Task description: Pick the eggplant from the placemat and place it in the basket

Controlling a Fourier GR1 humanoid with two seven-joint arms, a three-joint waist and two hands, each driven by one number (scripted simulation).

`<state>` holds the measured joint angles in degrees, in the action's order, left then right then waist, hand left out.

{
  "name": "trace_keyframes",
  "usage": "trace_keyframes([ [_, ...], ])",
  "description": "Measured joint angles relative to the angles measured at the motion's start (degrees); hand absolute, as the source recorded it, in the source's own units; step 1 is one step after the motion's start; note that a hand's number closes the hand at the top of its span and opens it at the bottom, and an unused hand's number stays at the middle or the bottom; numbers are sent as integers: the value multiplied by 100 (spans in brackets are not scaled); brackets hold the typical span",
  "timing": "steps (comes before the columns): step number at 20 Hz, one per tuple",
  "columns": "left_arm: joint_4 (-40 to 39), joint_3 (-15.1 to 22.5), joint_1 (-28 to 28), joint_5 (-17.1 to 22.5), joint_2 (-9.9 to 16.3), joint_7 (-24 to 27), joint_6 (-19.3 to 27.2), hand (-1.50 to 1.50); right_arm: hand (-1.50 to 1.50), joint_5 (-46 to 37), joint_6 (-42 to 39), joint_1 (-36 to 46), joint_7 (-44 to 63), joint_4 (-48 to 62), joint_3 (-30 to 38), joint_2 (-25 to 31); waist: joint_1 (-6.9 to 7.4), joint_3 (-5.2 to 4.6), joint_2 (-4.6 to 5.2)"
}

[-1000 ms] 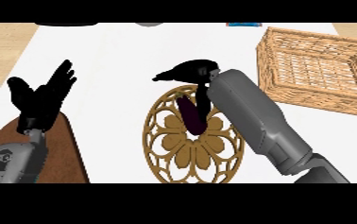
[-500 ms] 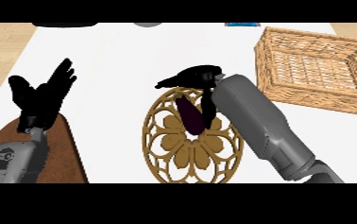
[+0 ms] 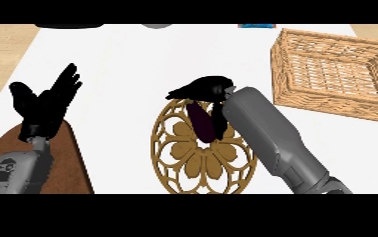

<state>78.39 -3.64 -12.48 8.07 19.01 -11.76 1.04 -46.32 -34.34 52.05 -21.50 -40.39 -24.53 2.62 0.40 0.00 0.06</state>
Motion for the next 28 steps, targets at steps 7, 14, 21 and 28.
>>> trace_keyframes([
  [7,107,-64,45,-78,-63,-43,-49,0,150,-616,354,-132,-354,65,-263,-57,14,-4,-15],
  [14,129,-172,59,-137,-79,-97,-151,0,150,-1057,504,-229,-544,14,-291,-142,8,-5,-37],
  [21,40,-355,272,-127,-55,-35,-97,0,150,-847,1395,-1423,797,-935,116,-253,-340,5,-230],
  [28,58,-474,486,-112,-28,24,-47,0,150,-604,2471,-3225,1892,-2546,54,-252,-558,-13,-316],
])
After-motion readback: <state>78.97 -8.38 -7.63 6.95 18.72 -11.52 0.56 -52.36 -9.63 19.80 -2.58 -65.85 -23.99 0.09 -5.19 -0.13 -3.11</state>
